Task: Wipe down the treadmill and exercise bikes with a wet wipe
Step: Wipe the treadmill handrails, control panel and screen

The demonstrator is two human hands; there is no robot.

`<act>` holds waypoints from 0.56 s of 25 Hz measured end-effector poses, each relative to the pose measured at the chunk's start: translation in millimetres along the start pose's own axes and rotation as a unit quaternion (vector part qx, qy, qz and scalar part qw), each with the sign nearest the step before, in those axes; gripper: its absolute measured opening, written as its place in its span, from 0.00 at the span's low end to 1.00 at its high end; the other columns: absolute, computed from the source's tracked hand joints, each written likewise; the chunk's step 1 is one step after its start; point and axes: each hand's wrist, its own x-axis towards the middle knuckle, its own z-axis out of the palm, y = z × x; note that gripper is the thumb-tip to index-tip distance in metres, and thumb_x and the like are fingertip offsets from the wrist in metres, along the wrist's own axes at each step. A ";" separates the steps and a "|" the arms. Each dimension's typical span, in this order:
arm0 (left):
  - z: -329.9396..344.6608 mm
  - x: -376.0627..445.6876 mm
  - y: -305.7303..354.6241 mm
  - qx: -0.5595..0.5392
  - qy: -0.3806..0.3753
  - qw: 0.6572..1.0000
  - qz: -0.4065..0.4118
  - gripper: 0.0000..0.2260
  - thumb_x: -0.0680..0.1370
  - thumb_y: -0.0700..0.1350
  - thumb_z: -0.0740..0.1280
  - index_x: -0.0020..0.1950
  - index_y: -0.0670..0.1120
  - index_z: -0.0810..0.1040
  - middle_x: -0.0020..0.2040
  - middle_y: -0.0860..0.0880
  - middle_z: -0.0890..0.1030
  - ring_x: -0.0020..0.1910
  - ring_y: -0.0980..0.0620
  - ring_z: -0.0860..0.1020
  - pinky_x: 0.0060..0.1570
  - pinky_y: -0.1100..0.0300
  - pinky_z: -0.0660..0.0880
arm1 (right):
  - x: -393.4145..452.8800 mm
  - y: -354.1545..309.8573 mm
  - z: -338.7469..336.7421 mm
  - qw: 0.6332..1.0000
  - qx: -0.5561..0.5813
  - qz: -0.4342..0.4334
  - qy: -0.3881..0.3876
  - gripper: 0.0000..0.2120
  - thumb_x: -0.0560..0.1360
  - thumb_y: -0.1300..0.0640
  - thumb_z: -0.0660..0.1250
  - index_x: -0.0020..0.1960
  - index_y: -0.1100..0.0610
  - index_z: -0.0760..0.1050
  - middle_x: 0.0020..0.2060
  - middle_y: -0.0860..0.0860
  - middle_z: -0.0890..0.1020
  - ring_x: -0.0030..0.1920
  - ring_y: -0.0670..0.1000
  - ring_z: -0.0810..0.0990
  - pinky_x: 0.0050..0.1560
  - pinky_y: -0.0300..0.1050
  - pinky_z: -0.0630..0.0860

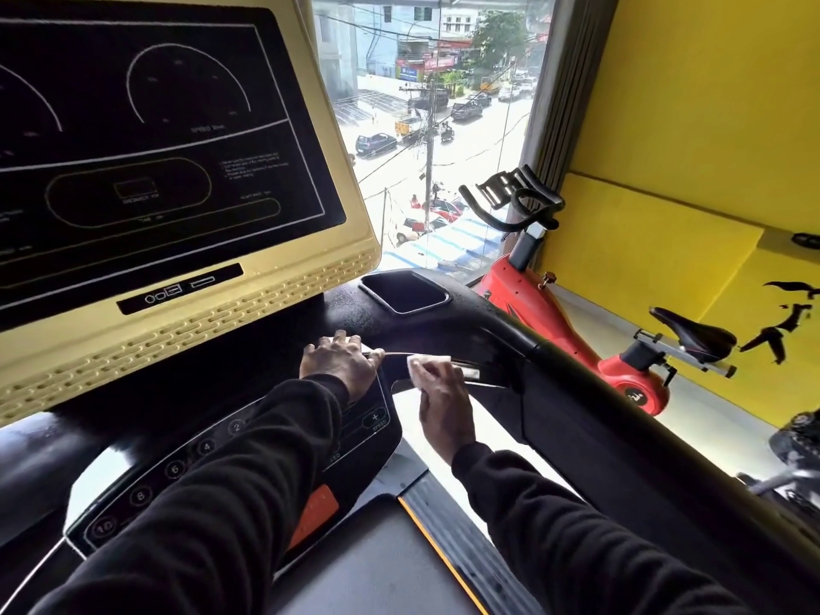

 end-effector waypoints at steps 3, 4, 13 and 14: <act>0.1 0.7 0.8 -0.003 0.001 1.000 0.000 0.29 0.81 0.64 0.48 0.73 0.48 0.69 0.71 0.46 0.70 0.68 0.44 0.70 0.65 0.48 0.66 | -1.1 30.1 -6.0 1.000 -0.016 0.025 0.007 0.20 0.76 0.66 0.62 0.66 0.55 0.77 0.53 0.54 0.77 0.51 0.56 0.76 0.56 0.44 0.70; 0.1 0.9 0.3 -0.003 0.001 1.000 -0.001 0.28 0.81 0.64 0.48 0.73 0.48 0.69 0.71 0.46 0.70 0.68 0.44 0.70 0.65 0.48 0.66 | 2.0 35.2 -8.8 0.993 -0.011 0.109 0.044 0.18 0.77 0.64 0.61 0.64 0.56 0.78 0.51 0.54 0.78 0.50 0.57 0.76 0.55 0.42 0.69; -1.9 0.2 3.1 0.003 -0.002 1.000 -0.011 0.28 0.81 0.64 0.48 0.72 0.48 0.70 0.70 0.46 0.70 0.68 0.44 0.70 0.64 0.49 0.66 | 2.2 47.0 -20.7 0.982 -0.025 0.172 0.076 0.18 0.77 0.59 0.56 0.60 0.57 0.80 0.47 0.57 0.78 0.44 0.59 0.77 0.50 0.48 0.75; -2.1 0.0 3.8 0.003 -0.005 1.000 -0.011 0.28 0.81 0.64 0.48 0.71 0.48 0.70 0.70 0.46 0.70 0.68 0.44 0.70 0.64 0.48 0.66 | 2.9 43.4 -18.5 0.981 -0.025 0.178 0.068 0.19 0.77 0.59 0.55 0.60 0.57 0.80 0.47 0.57 0.78 0.45 0.59 0.76 0.50 0.49 0.75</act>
